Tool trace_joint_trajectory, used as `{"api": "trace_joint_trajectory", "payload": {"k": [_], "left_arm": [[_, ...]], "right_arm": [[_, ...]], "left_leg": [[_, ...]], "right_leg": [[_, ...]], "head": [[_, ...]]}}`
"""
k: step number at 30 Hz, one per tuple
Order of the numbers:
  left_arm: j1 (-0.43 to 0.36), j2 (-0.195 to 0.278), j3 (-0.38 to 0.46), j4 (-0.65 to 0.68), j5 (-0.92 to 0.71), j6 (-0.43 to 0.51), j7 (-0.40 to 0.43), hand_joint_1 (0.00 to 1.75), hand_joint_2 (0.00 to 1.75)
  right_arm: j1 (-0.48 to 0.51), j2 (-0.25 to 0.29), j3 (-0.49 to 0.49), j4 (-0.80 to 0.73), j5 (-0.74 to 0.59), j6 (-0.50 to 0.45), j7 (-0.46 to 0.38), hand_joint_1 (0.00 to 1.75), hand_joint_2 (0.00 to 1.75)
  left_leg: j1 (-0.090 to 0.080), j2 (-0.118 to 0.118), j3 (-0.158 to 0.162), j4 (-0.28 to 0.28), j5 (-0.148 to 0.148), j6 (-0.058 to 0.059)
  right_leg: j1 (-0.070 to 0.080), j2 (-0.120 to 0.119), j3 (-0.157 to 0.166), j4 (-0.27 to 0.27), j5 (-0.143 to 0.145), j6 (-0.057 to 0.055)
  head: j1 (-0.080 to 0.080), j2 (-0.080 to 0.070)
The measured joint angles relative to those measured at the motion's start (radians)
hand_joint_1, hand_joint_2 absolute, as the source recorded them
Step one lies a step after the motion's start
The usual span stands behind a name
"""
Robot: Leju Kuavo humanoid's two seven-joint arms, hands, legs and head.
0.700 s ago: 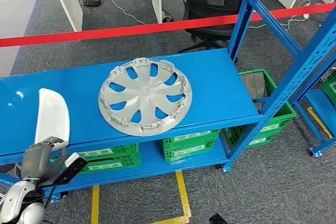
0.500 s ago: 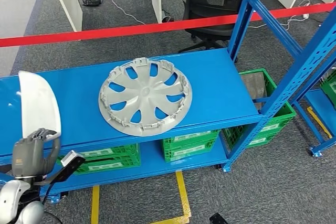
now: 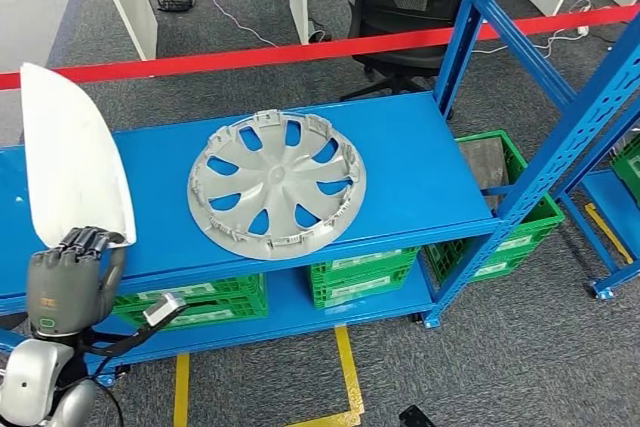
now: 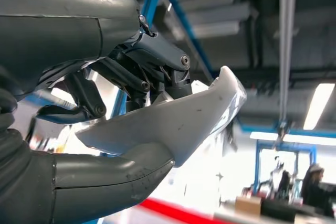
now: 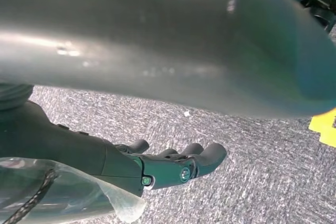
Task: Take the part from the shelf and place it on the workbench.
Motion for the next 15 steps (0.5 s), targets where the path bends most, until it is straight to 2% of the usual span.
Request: {"api": "trace_joint_trajectory", "payload": {"k": [15], "left_arm": [[-0.021, 0.027, -0.044, -0.18, -0.095, 0.004, 0.037, 1.75, 1.75]], "right_arm": [[-0.001, 0.0, 0.006, 0.0, -0.012, -0.004, 0.001, 0.0, 0.0]], "left_leg": [[0.0, 0.0, 0.0, 0.0, 0.0, 0.0]], "right_leg": [[0.0, 0.0, 0.0, 0.0, 0.0, 0.0]], "head": [[0.0, 0.0]]}}
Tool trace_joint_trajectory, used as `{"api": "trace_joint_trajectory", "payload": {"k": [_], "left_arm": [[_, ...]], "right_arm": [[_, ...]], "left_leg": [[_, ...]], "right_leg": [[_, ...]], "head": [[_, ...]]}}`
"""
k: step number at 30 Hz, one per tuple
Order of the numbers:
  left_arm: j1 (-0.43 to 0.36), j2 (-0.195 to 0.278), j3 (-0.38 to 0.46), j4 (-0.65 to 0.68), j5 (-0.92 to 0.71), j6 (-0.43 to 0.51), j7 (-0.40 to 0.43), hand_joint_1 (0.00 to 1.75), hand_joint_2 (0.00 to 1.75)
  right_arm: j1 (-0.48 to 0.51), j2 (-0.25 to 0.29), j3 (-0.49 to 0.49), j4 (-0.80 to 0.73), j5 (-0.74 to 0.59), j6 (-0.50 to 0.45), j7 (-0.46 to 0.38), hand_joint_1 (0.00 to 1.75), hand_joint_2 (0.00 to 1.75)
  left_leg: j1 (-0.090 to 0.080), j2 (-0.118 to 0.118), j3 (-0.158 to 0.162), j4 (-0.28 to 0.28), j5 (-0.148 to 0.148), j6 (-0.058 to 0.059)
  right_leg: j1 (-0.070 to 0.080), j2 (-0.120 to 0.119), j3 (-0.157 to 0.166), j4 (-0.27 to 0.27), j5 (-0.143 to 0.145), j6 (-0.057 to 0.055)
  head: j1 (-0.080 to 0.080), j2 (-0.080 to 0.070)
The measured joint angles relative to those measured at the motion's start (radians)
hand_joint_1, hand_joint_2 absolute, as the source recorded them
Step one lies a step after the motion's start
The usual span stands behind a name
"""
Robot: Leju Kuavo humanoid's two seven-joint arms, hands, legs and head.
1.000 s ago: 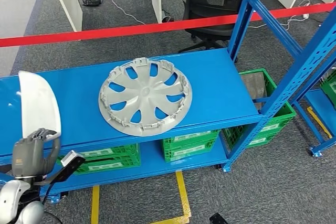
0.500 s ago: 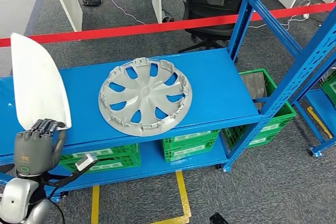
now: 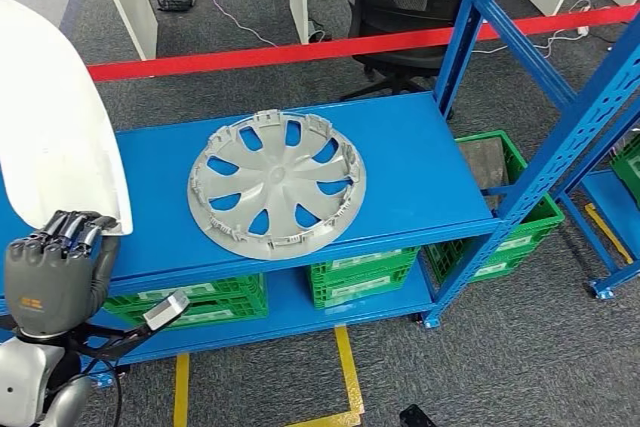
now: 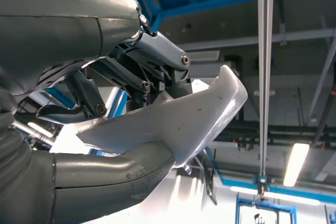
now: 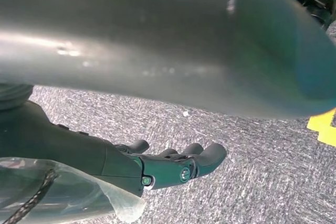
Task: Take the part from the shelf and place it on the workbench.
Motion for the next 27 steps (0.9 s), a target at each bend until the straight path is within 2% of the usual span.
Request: {"api": "trace_joint_trajectory", "payload": {"k": [6, 15, 27], "left_arm": [[0.009, -0.004, 0.002, -0.02, 0.042, 0.0, 0.006, 1.75, 1.75], [0.036, -0.035, 0.045, 0.02, 0.166, 0.0, -0.022, 1.75, 1.75], [0.051, -0.043, 0.064, 0.062, 0.16, 0.0, -0.015, 1.75, 1.75]], "right_arm": [[0.0, 0.0, 0.001, 0.0, -0.01, -0.006, 0.0, 0.0, 0.0], [0.004, 0.002, 0.001, 0.001, -0.025, -0.014, -0.001, 0.0, 0.0], [0.006, 0.003, 0.001, 0.003, -0.03, -0.015, -0.001, 0.0, 0.0]], "left_leg": [[0.0, 0.0, 0.0, 0.0, 0.0, 0.0], [0.0, 0.0, 0.0, 0.0, 0.0, 0.0], [0.0, 0.0, 0.0, 0.0, 0.0, 0.0]], "right_leg": [[0.0, 0.0, 0.0, 0.0, 0.0, 0.0], [0.0, 0.0, 0.0, 0.0, 0.0, 0.0], [0.0, 0.0, 0.0, 0.0, 0.0, 0.0]], "head": [[0.0, 0.0], [0.0, 0.0], [0.0, 0.0]]}}
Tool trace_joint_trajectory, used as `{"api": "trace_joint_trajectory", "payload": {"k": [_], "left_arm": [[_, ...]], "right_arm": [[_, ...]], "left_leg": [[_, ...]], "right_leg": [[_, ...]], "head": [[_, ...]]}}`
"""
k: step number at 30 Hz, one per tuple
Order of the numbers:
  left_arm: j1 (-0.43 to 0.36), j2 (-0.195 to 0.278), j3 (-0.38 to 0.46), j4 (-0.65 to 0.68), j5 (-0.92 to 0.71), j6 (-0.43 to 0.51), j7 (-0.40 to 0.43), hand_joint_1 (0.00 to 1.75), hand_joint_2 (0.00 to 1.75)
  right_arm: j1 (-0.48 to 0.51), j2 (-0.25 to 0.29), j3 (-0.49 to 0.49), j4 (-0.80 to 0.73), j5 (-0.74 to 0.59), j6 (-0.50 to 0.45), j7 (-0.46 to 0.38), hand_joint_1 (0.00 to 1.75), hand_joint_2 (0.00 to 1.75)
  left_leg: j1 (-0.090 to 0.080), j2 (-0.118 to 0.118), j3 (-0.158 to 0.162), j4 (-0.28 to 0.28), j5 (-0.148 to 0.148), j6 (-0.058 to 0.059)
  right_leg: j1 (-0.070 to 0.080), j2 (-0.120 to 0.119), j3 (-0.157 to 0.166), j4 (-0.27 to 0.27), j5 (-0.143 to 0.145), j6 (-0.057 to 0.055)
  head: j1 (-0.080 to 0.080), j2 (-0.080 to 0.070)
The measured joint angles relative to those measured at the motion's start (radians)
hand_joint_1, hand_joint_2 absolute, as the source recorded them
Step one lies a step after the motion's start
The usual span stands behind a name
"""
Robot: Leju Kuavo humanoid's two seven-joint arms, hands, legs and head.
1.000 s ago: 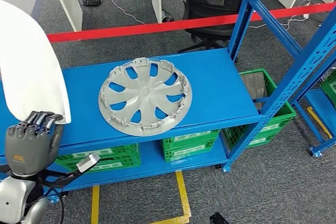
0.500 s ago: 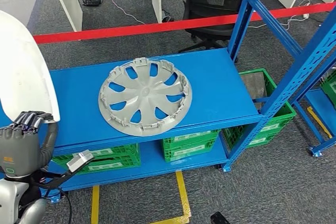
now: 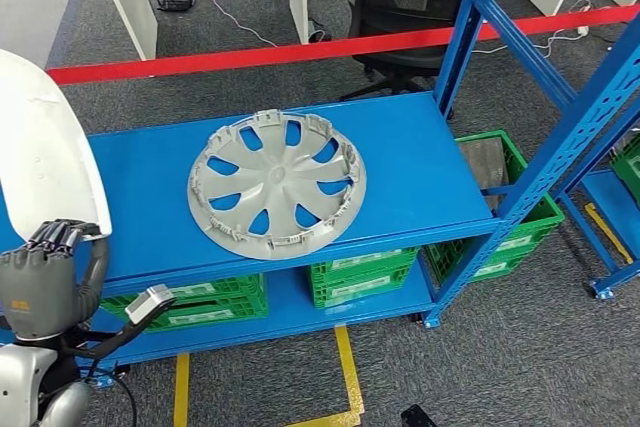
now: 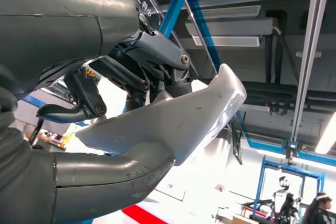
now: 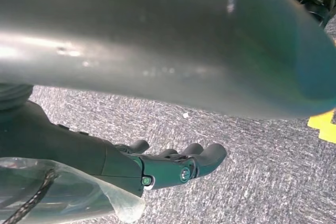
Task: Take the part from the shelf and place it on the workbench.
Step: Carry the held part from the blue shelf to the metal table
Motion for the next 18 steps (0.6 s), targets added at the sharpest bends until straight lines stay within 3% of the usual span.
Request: {"api": "trace_joint_trajectory", "payload": {"k": [18], "left_arm": [[0.054, 0.008, 0.046, 0.002, -0.025, 0.0, 0.019, 1.75, 1.75]], "right_arm": [[0.003, 0.001, 0.0, 0.003, -0.001, -0.003, -0.001, 0.0, 0.0]], "left_leg": [[0.0, 0.0, 0.0, 0.0, 0.0, 0.0]], "right_leg": [[0.0, 0.0, 0.0, 0.0, 0.0, 0.0]], "head": [[0.0, 0.0]]}}
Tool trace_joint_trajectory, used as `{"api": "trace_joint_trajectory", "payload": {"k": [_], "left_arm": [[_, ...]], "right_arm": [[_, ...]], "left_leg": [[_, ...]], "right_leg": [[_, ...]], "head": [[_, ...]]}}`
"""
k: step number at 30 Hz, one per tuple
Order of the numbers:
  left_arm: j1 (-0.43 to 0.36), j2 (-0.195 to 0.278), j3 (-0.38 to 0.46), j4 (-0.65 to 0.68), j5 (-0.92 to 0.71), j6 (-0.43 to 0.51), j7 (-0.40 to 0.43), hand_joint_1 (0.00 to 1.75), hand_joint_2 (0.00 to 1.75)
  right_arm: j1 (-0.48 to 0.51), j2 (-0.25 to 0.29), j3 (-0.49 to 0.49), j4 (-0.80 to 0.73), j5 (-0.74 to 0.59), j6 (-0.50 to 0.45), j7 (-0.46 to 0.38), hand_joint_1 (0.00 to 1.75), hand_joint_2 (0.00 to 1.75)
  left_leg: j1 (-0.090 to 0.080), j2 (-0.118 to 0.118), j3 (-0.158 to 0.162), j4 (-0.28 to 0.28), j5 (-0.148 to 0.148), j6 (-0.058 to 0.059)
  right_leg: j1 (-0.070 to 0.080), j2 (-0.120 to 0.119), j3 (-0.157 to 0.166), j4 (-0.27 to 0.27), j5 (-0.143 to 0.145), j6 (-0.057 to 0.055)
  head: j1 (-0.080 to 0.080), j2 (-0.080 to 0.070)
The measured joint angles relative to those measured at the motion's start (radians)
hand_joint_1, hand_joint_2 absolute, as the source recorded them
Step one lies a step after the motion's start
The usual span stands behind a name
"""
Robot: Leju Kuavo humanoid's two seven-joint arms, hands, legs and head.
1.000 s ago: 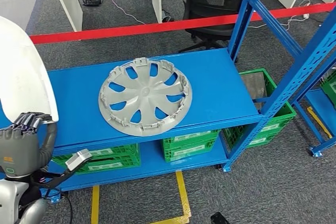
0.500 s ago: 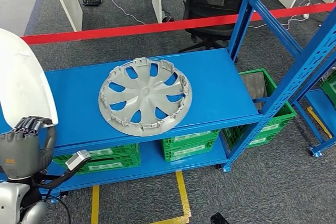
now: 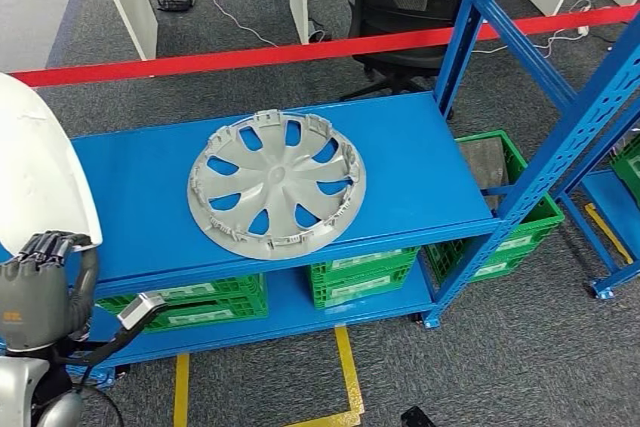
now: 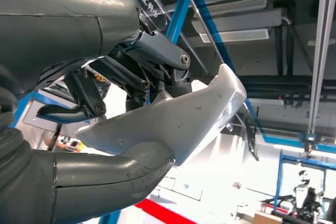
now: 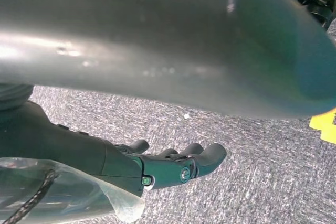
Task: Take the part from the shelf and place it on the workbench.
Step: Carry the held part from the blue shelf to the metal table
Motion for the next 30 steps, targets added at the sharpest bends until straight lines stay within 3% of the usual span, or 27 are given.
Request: {"api": "trace_joint_trajectory", "payload": {"k": [7, 12, 14, 16, 17, 18, 19, 20, 22, 24, 27, 28, 30], "left_arm": [[0.048, 0.026, 0.033, -0.009, 0.002, 0.001, 0.021, 1.75, 1.75], [0.094, 0.047, 0.064, -0.038, 0.005, 0.002, 0.035, 1.75, 1.75], [0.104, 0.05, 0.072, -0.049, 0.006, 0.003, 0.039, 1.75, 1.75], [0.12, 0.051, 0.082, -0.058, 0.006, 0.003, 0.043, 1.75, 1.75], [0.128, 0.052, 0.087, -0.061, 0.007, 0.003, 0.045, 1.75, 1.75], [0.136, 0.053, 0.092, -0.064, 0.008, 0.003, 0.047, 1.75, 1.75], [0.142, 0.053, 0.096, -0.067, 0.01, 0.003, 0.049, 1.75, 1.75], [0.148, 0.054, 0.101, -0.071, 0.013, 0.003, 0.05, 1.75, 1.75], [0.159, 0.055, 0.11, -0.08, 0.017, 0.004, 0.053, 1.75, 1.75], [0.167, 0.058, 0.12, -0.088, 0.019, 0.004, 0.055, 1.75, 1.75], [0.177, 0.062, 0.131, -0.098, 0.02, 0.005, 0.055, 1.75, 1.75], [0.18, 0.063, 0.134, -0.1, 0.02, 0.005, 0.055, 1.75, 1.75], [0.185, 0.067, 0.141, -0.104, 0.02, 0.005, 0.055, 1.75, 1.75]], "right_arm": [[0.002, 0.016, 0.0, 0.001, 0.0, -0.007, 0.0, 0.0, 0.0], [0.008, 0.03, 0.0, 0.005, 0.0, -0.016, 0.0, 0.0, 0.0], [0.009, 0.031, 0.0, 0.006, 0.0, -0.018, 0.0, 0.0, 0.0], [0.011, 0.032, 0.0, 0.006, -0.001, -0.02, 0.001, 0.0, 0.0], [0.013, 0.032, 0.0, 0.007, -0.001, -0.021, 0.002, 0.0, 0.0], [0.015, 0.033, 0.0, 0.007, -0.001, -0.022, 0.003, 0.0, 0.0], [0.016, 0.033, 0.0, 0.007, -0.001, -0.022, 0.003, 0.0, 0.0], [0.017, 0.034, 0.0, 0.008, -0.001, -0.023, 0.003, 0.0, 0.0], [0.016, 0.035, 0.0, 0.008, -0.001, -0.026, 0.004, 0.0, 0.0], [0.015, 0.037, 0.0, 0.008, -0.001, -0.028, 0.004, 0.0, 0.0], [0.016, 0.04, 0.0, 0.009, 0.0, -0.03, 0.005, 0.0, 0.0], [0.016, 0.042, 0.0, 0.009, 0.0, -0.031, 0.005, 0.0, 0.0], [0.015, 0.045, 0.0, 0.01, 0.0, -0.031, 0.005, 0.0, 0.0]], "left_leg": [[-0.001, 0.0, -0.002, 0.006, -0.002, 0.003], [0.002, 0.003, -0.007, 0.006, 0.008, 0.02], [0.007, 0.008, -0.008, -0.007, 0.02, 0.031], [0.007, 0.014, -0.015, -0.008, 0.025, 0.035], [0.006, 0.016, -0.019, -0.006, 0.027, 0.035], [0.006, 0.017, -0.022, -0.004, 0.028, 0.034], [0.006, 0.018, -0.025, -0.002, 0.029, 0.033], [0.006, 0.018, -0.027, 0.0, 0.03, 0.031], [0.005, 0.017, -0.031, 0.006, 0.031, 0.025], [0.002, 0.016, -0.038, 0.011, 0.036, 0.013], [0.004, 0.015, -0.051, 0.016, 0.042, -0.009], [0.005, 0.016, -0.057, 0.029, 0.027, -0.016], [0.009, 0.019, -0.084, 0.106, -0.045, -0.027]], "right_leg": [[-0.002, 0.0, 0.0, -0.001, 0.001, 0.003], [-0.002, 0.0, -0.002, -0.002, 0.004, 0.019], [0.001, -0.003, -0.026, 0.049, -0.039, 0.022], [0.001, -0.005, -0.078, 0.177, -0.113, 0.024], [0.001, -0.005, -0.102, 0.241, -0.138, 0.025], [0.001, -0.005, -0.114, 0.278, -0.146, 0.026], [0.0, -0.006, -0.107, 0.275, -0.133, 0.026], [0.0, -0.006, -0.081, 0.234, -0.104, 0.024], [0.001, -0.005, 0.001, 0.094, -0.048, 0.018], [0.004, -0.002, 0.048, 0.009, -0.031, 0.012], [0.004, -0.003, 0.04, -0.004, -0.026, -0.004], [0.003, -0.005, 0.034, -0.005, -0.02, -0.013], [0.001, -0.011, 0.021, -0.008, -0.006, -0.029]], "head": [[0.0, 0.0], [0.0, 0.0], [0.004, 0.0], [0.006, 0.0], [0.006, 0.0], [0.006, 0.0], [0.006, 0.0], [0.006, 0.0], [0.007, 0.0], [0.006, 0.0], [0.005, 0.0], [0.004, 0.0], [0.001, 0.0]]}}
